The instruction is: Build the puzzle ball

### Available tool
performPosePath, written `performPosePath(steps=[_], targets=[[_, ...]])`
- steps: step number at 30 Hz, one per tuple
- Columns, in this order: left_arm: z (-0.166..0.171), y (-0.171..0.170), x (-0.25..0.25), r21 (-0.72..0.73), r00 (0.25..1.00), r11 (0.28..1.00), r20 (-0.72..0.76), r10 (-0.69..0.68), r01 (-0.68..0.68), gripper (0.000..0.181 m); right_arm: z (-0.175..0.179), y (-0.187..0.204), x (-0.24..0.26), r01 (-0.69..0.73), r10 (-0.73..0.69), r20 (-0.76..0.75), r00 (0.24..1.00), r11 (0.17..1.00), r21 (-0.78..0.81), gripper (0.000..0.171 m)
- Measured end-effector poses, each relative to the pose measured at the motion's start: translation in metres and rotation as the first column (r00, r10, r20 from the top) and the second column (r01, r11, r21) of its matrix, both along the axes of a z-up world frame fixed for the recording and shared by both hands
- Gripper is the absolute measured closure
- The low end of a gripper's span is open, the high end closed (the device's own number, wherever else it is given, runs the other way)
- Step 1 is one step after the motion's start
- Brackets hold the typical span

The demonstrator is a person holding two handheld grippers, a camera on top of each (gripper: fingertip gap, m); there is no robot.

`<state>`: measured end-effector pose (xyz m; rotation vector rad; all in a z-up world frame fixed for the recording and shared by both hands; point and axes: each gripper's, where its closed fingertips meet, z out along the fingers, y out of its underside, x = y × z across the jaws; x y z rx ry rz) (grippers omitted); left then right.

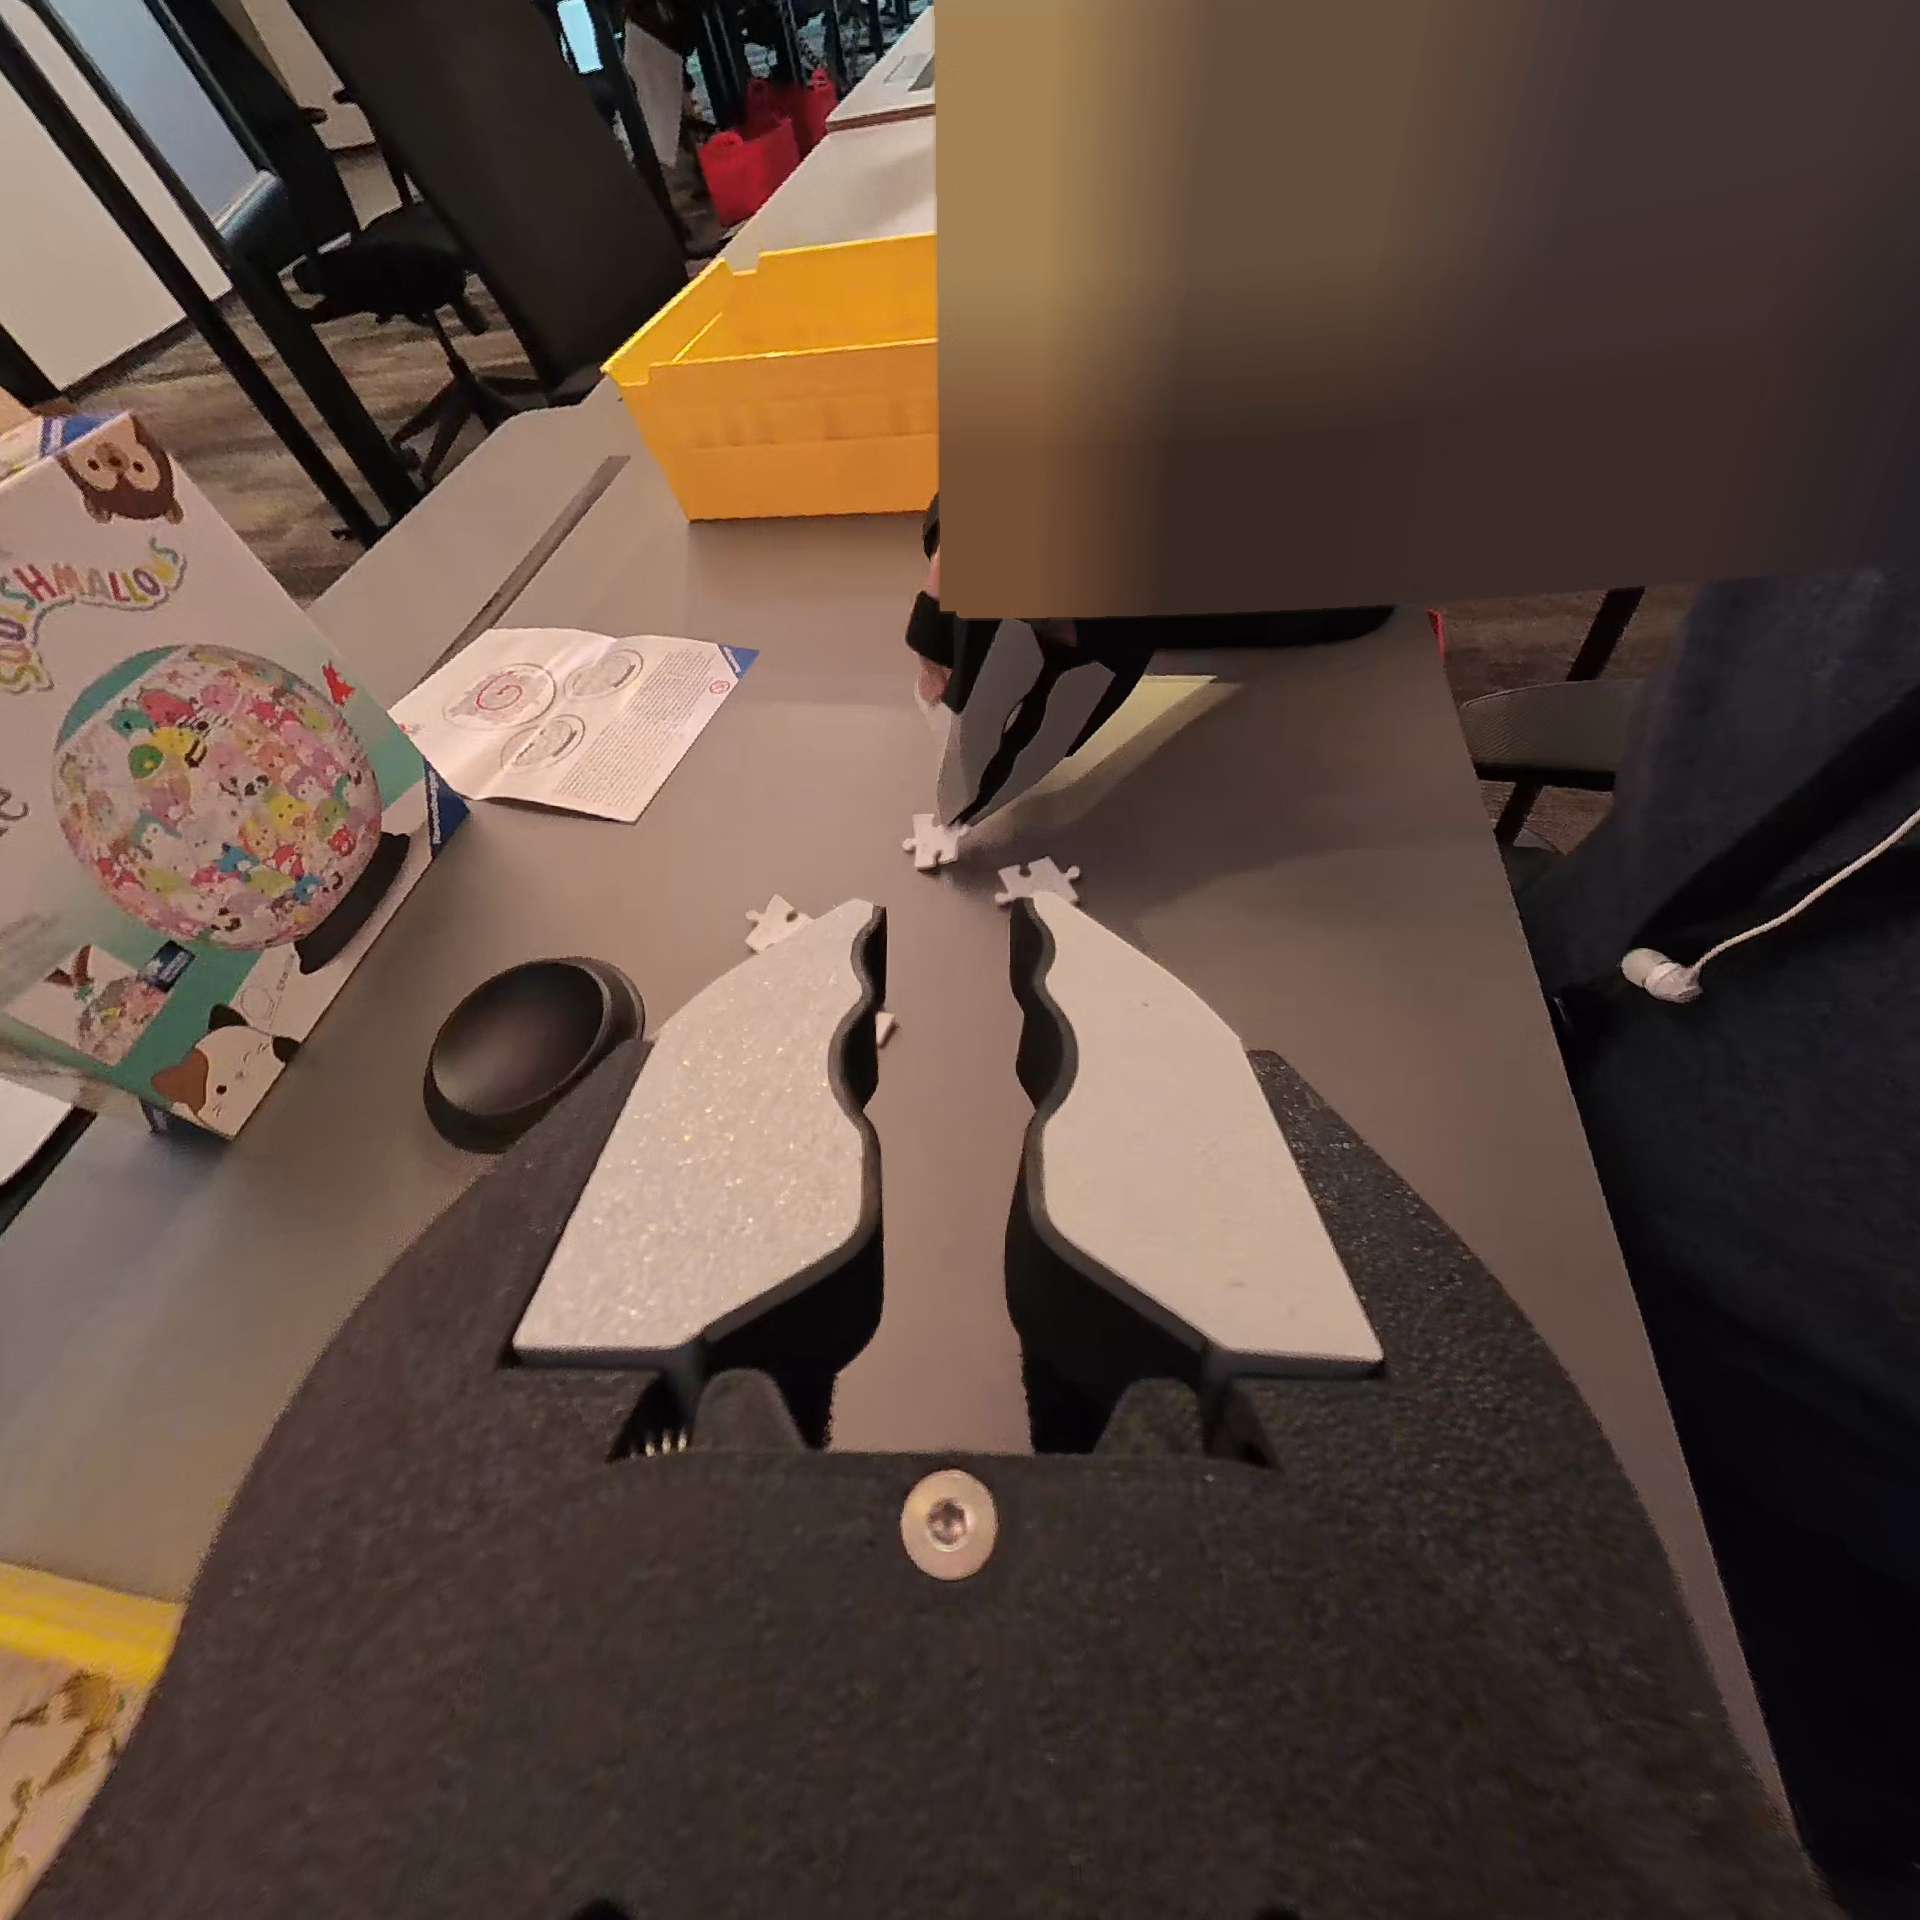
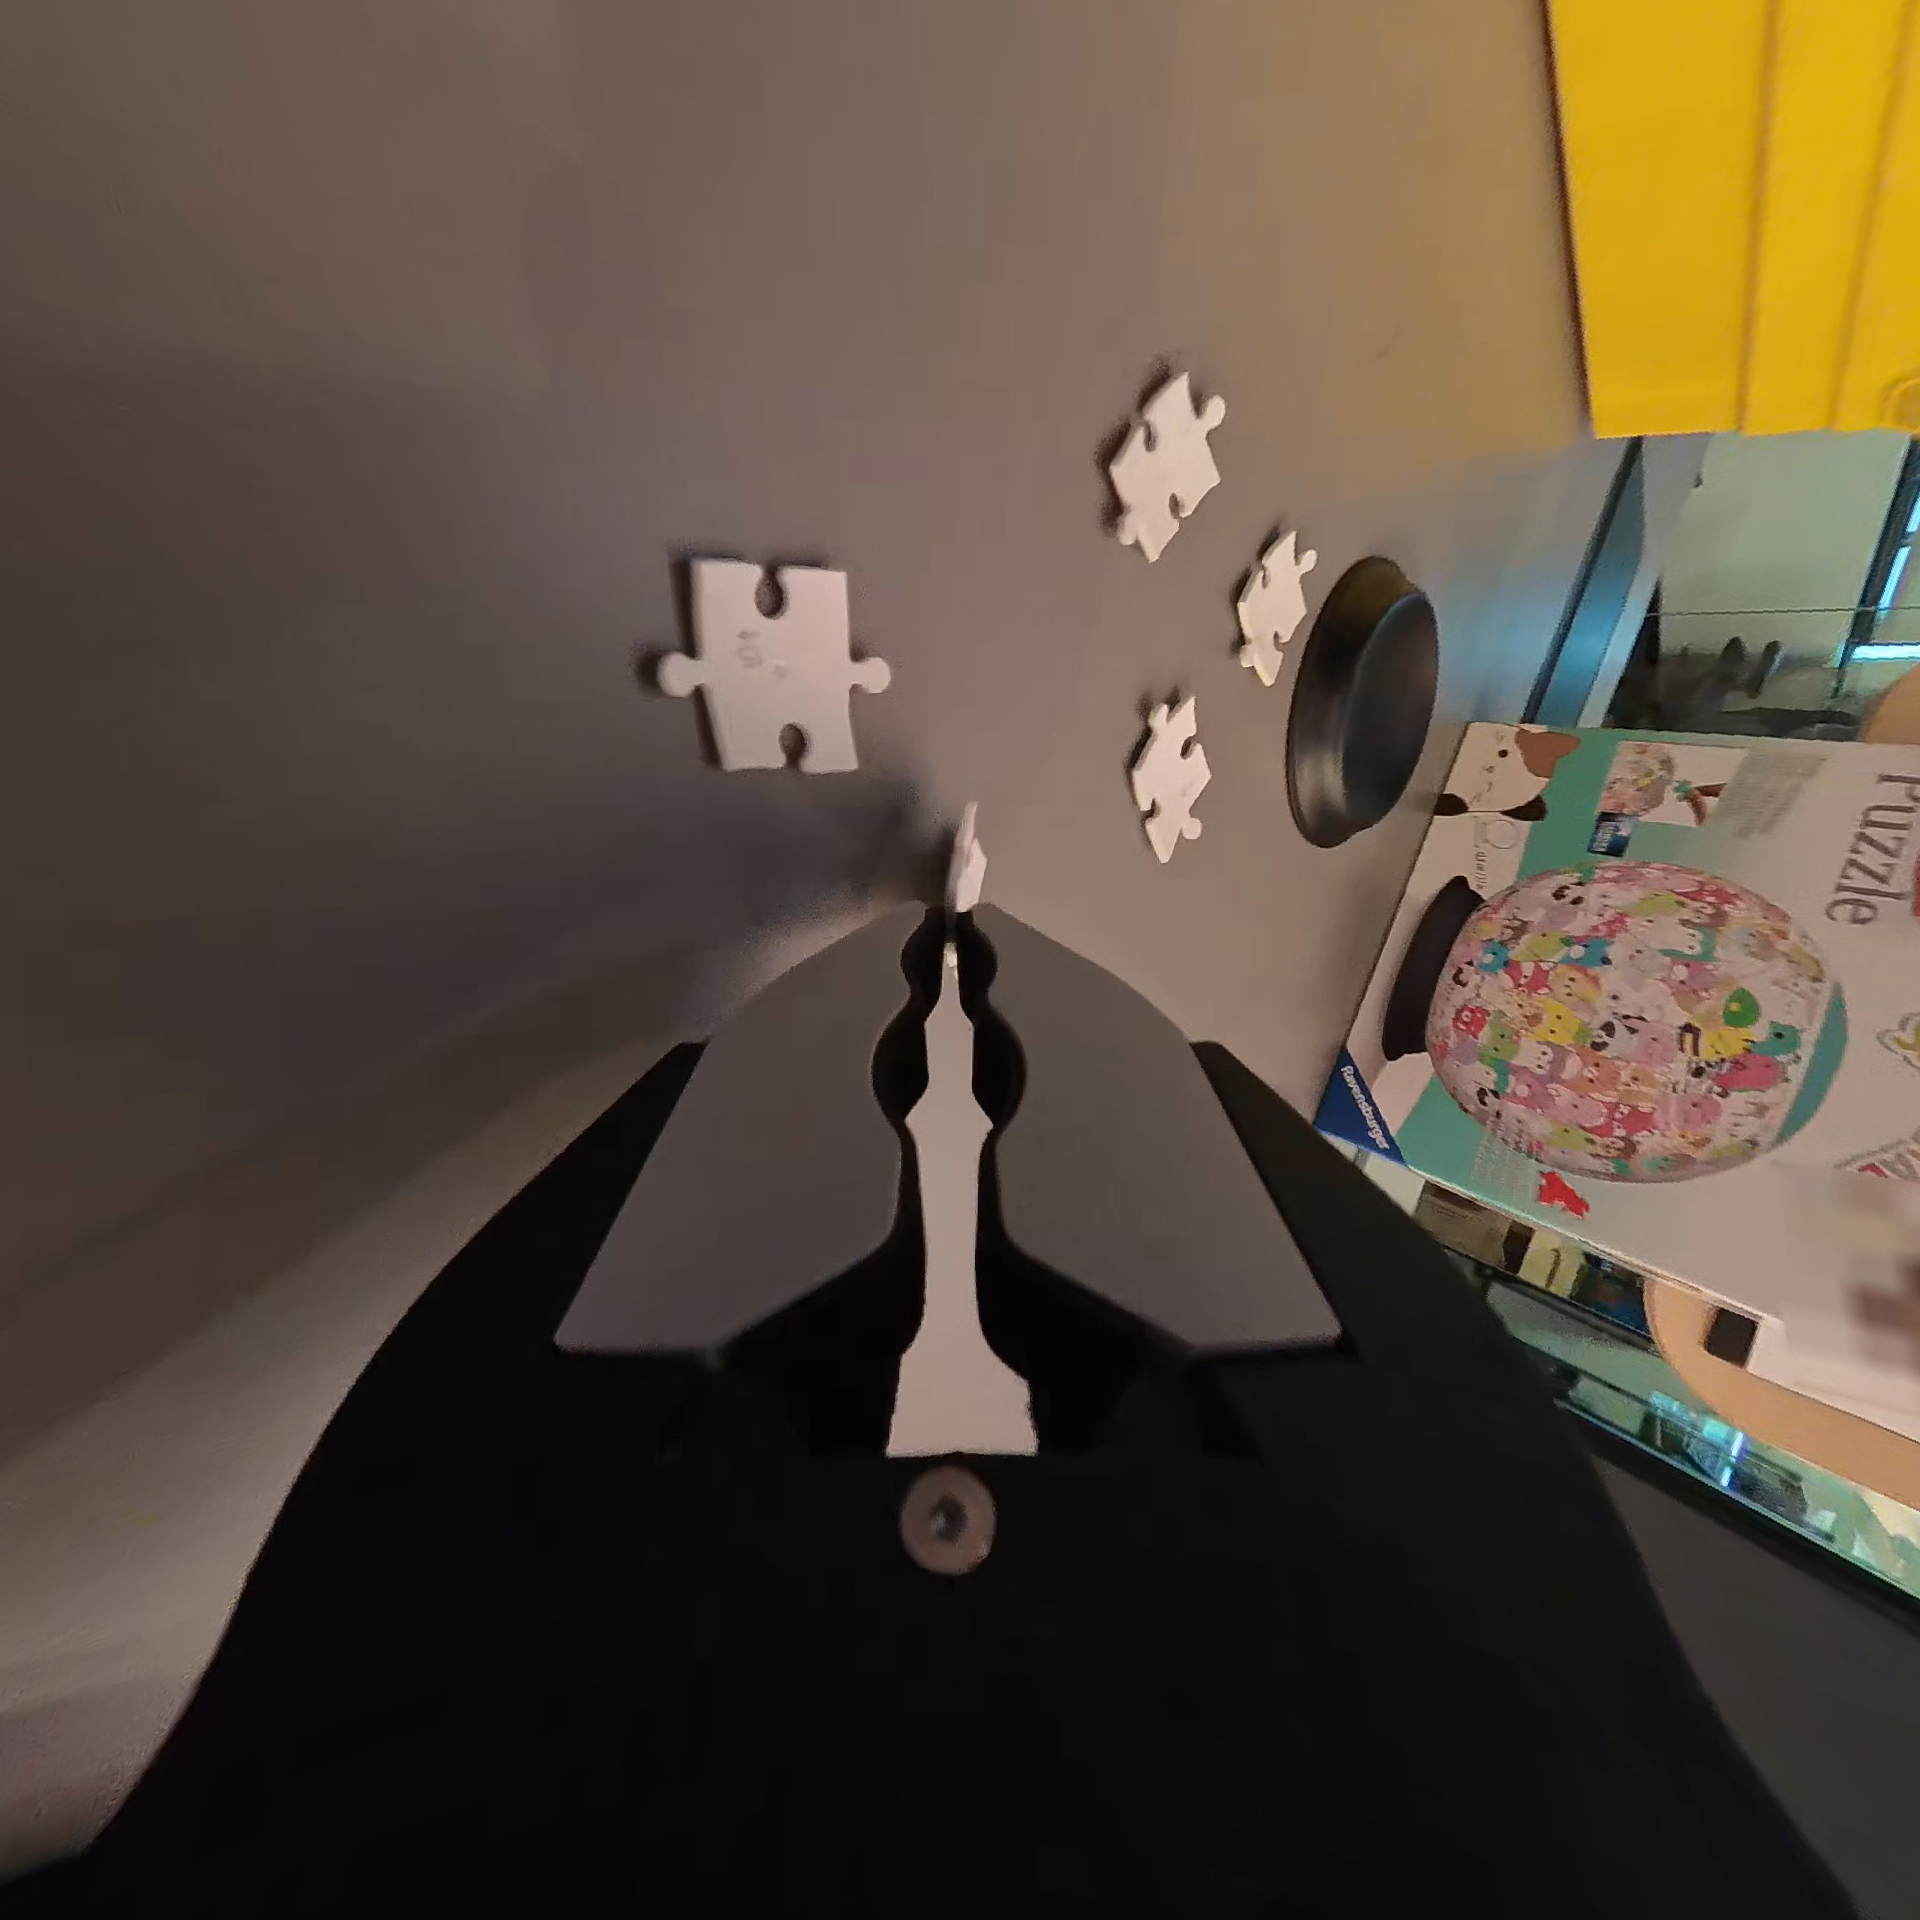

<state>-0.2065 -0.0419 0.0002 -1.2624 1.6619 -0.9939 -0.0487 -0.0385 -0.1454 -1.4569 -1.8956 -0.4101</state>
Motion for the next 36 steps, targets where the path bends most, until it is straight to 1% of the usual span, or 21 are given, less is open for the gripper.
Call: performPosePath(steps=[3,6,11,15,17,19,21,24,26,28,30,33,36], targets=[[-0.004,0.004,-0.007,-0.017,0.999,0.999,-0.016,0.037,-0.038,0.159,-0.005,0.005,0.001,0.011,-0.010,0.013,1.000,0.999,-0.041,0.165],[-0.009,0.008,-0.017,-0.037,0.997,0.996,-0.020,0.076,-0.077,0.159,-0.008,0.005,-0.002,0.037,-0.038,-0.016,0.999,0.996,-0.087,0.164],[-0.019,0.012,-0.034,-0.081,0.990,0.987,-0.026,0.136,-0.138,0.159,-0.004,-0.003,-0.011,0.074,-0.106,-0.163,0.981,0.978,-0.193,0.154],[-0.023,0.015,-0.051,-0.090,0.980,0.976,-0.027,0.196,-0.198,0.159,0.000,-0.008,-0.009,0.102,-0.171,-0.279,0.945,0.964,-0.245,0.155],[-0.023,0.024,-0.065,-0.062,0.962,0.961,-0.040,0.269,-0.271,0.159,0.001,-0.007,-0.007,0.122,-0.200,-0.315,0.928,0.960,-0.250,0.157],[-0.018,0.040,-0.084,-0.023,0.930,0.931,-0.049,0.363,-0.364,0.160,-0.002,-0.004,-0.007,0.140,-0.226,-0.340,0.913,0.956,-0.259,0.157],[-0.013,0.063,-0.109,-0.006,0.874,0.879,-0.101,0.475,-0.478,0.161,-0.005,-0.002,-0.007,0.150,-0.240,-0.352,0.905,0.953,-0.264,0.158],[-0.017,0.104,-0.154,0.025,0.746,0.785,-0.296,0.597,-0.619,0.160,-0.005,0.000,-0.009,0.155,-0.252,-0.380,0.890,0.951,-0.268,0.158],[-0.023,0.135,-0.180,0.120,0.643,0.741,-0.418,0.641,-0.661,0.156,-0.004,-0.001,-0.011,0.155,-0.260,-0.404,0.877,0.949,-0.274,0.158],[-0.033,0.163,-0.192,0.222,0.556,0.726,-0.512,0.655,-0.651,0.152,0.000,-0.001,-0.011,0.163,-0.275,-0.427,0.862,0.946,-0.279,0.157],[-0.046,0.178,-0.185,0.275,0.536,0.770,-0.584,0.609,-0.576,0.142,0.007,0.000,-0.009,0.178,-0.295,-0.463,0.836,0.943,-0.280,0.157],[-0.070,0.189,-0.164,0.287,0.563,0.850,-0.649,0.511,-0.441,0.142,0.019,0.003,0.001,0.217,-0.336,-0.520,0.785,0.936,-0.277,0.157],[-0.088,0.187,-0.138,0.249,0.644,0.920,-0.657,0.391,-0.304,0.142,0.028,0.007,0.016,0.263,-0.384,-0.568,0.728,0.922,-0.285,0.157]])
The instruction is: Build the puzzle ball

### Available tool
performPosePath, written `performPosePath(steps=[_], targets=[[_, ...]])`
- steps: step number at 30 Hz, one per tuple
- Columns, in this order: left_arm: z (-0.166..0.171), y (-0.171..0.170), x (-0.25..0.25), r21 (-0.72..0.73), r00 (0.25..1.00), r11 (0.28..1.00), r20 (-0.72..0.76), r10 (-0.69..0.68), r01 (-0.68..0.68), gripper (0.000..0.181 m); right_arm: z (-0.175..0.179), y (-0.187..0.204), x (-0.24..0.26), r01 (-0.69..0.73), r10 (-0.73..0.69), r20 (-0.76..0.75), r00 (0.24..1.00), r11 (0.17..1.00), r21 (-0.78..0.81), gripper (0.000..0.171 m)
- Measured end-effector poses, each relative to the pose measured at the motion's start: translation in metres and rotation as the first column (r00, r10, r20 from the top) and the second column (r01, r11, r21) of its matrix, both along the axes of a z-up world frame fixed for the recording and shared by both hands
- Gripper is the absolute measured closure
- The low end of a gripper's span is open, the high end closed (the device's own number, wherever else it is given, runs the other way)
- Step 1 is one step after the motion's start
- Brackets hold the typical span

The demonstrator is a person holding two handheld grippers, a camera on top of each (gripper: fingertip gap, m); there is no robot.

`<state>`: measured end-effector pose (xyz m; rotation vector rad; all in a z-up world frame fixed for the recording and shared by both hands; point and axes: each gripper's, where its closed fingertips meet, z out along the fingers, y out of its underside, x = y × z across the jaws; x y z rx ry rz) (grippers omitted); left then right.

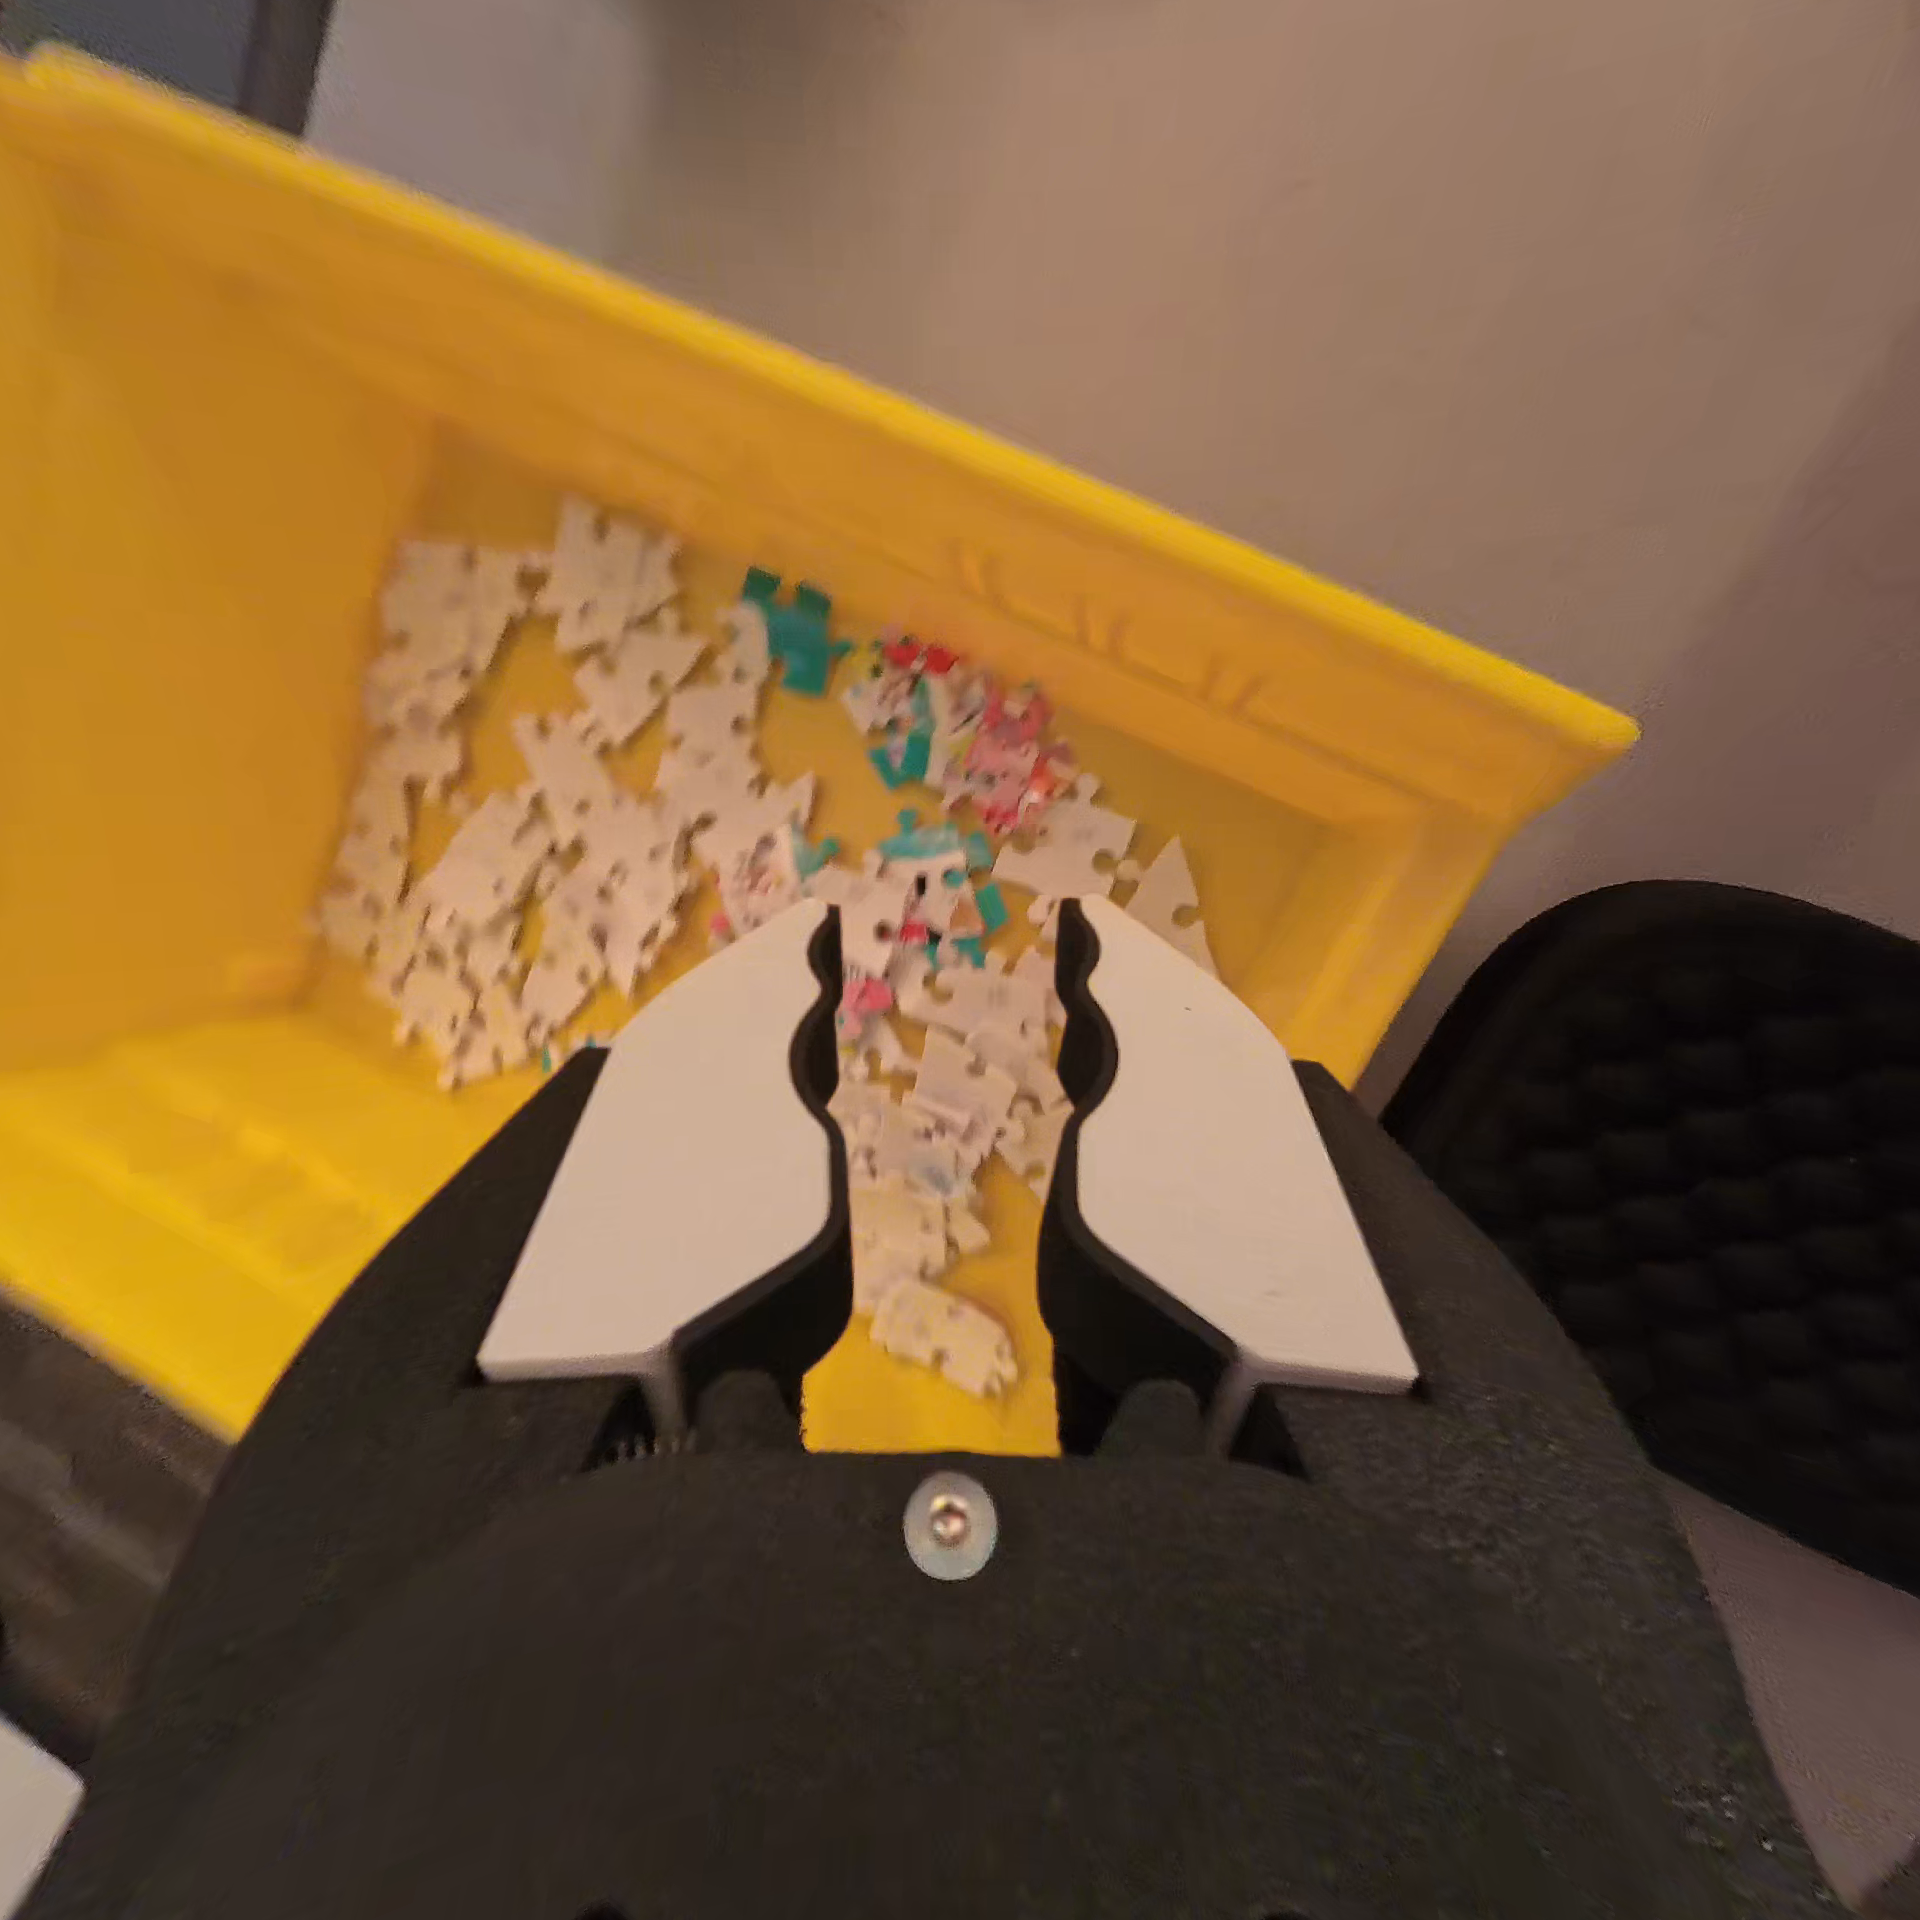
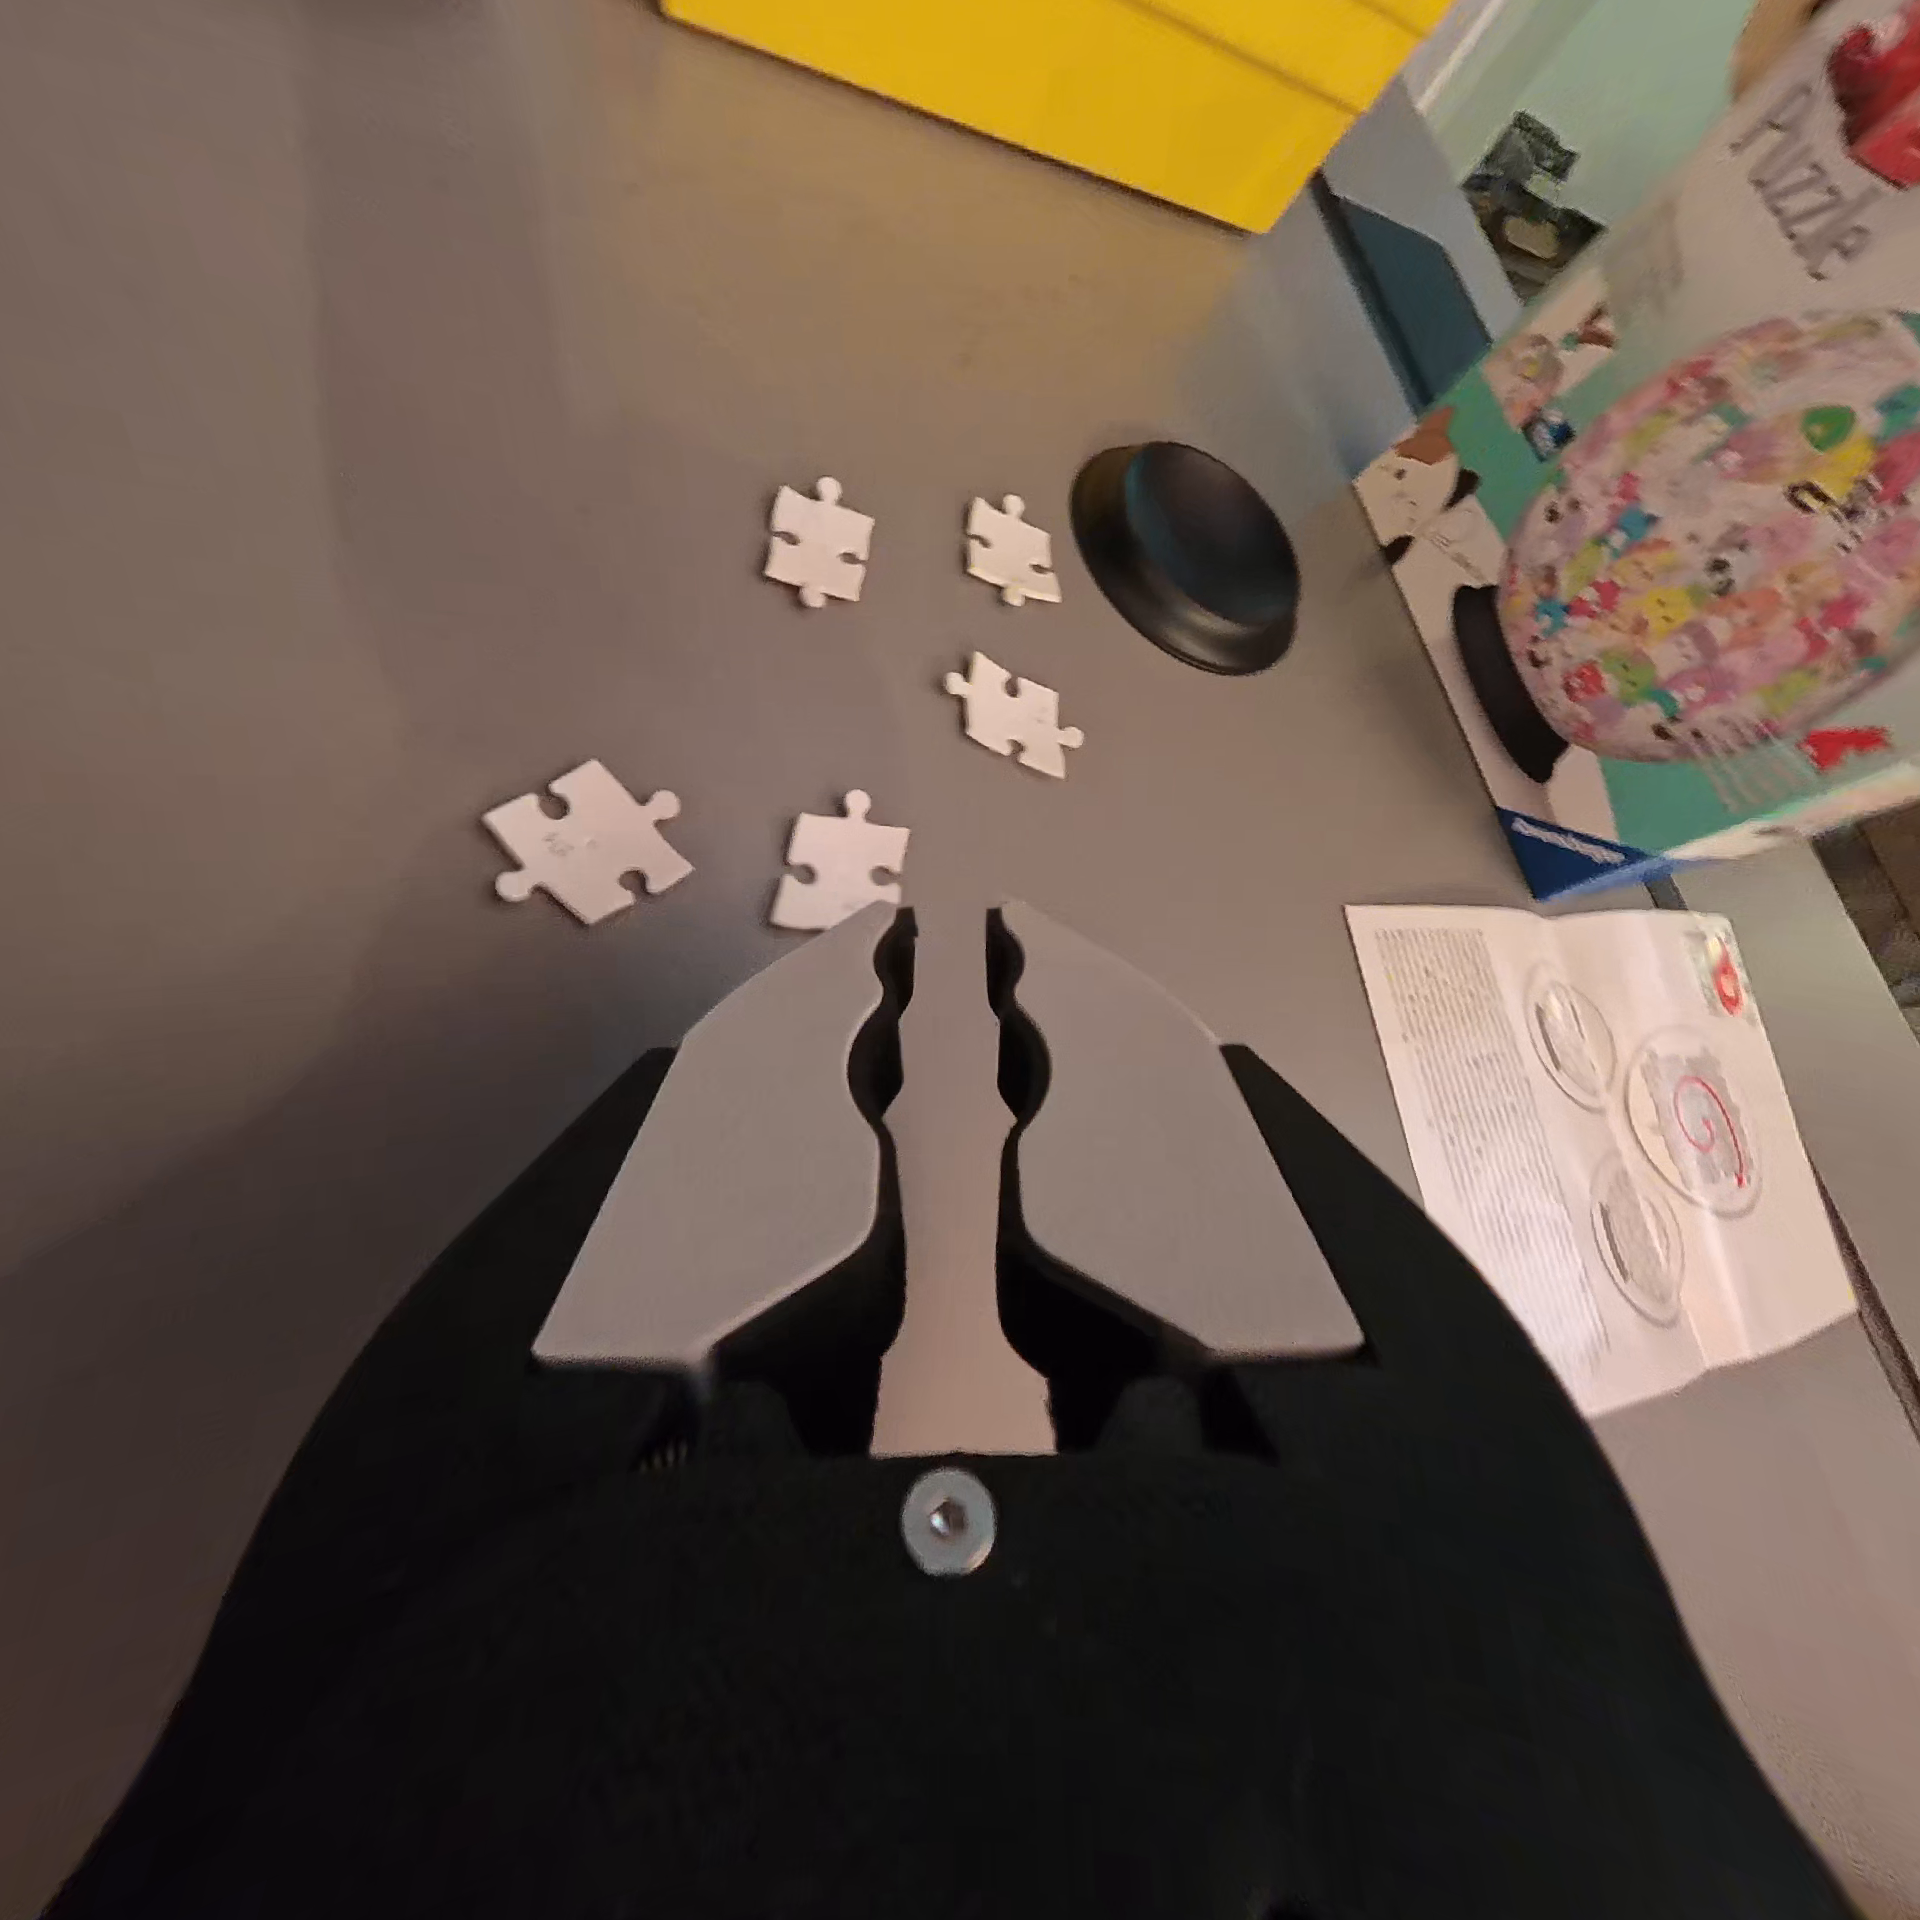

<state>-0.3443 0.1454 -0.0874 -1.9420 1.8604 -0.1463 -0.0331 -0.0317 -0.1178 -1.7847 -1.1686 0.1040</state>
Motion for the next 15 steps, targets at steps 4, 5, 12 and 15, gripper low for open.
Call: performPosePath(steps=[4,5,12,15], targets=[[-0.028,-0.003,0.009,-0.062,0.994,0.993,-0.041,-0.103,0.101,0.151,0.011,0.004,0.015,0.062,-0.061,-0.083,0.995,0.998,0.011,0.157],[-0.035,-0.003,0.008,-0.083,0.993,0.992,-0.056,-0.100,0.096,0.154,0.013,0.005,0.018,0.070,-0.068,-0.102,0.992,0.997,0.011,0.157],[-0.059,0.013,-0.005,-0.120,0.997,0.992,-0.077,0.018,-0.027,0.150,0.016,0.009,0.028,0.096,-0.094,-0.142,0.985,0.995,0.004,0.157],[-0.062,0.017,-0.009,-0.124,0.997,0.991,-0.073,0.036,-0.044,0.144,0.014,0.009,0.029,0.094,-0.094,-0.146,0.985,0.996,-0.007,0.157]])
